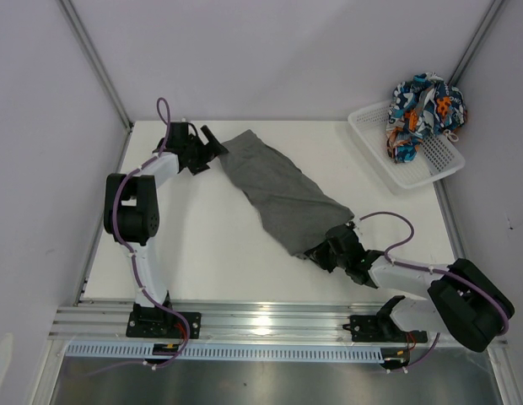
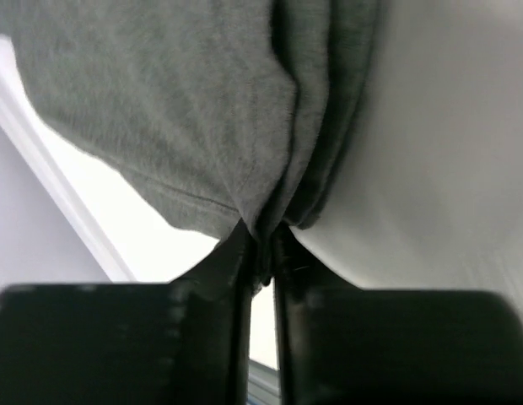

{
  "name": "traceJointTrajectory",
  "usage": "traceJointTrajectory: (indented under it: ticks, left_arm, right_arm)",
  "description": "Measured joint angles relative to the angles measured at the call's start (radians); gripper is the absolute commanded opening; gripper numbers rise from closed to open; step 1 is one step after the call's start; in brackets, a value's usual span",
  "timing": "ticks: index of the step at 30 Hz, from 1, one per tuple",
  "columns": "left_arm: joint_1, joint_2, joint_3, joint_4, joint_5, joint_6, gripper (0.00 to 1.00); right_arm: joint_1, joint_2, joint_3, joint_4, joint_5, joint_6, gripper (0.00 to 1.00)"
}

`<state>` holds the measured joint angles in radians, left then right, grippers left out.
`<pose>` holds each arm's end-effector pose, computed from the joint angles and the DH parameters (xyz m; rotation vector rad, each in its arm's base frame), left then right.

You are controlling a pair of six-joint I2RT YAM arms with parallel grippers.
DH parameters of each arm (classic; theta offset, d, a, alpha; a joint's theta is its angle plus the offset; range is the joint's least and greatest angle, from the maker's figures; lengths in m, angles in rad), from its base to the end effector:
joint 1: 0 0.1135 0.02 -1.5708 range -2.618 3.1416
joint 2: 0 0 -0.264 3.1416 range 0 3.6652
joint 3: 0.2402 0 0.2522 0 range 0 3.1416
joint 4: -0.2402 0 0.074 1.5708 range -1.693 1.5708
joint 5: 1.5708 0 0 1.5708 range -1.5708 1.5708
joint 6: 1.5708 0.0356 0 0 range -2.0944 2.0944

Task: Fold and stack the shorts
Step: Fold the shorts

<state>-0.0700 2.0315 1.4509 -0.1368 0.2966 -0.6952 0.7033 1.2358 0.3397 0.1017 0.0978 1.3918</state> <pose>0.4547 -0.0423 0.1947 -0.5721 2.2905 -0.7262 0.1622 0.1330 0.1309 0.9072 2.3794 0.8396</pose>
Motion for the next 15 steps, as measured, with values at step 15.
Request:
traceJointTrajectory:
  ticks: [15]
  left_arm:
    - [-0.015,-0.066,-0.137,0.046,-0.002,0.004,0.99]
  right_arm:
    - [-0.001,-0.065,0.0,-0.11,0.009,-0.087,0.0]
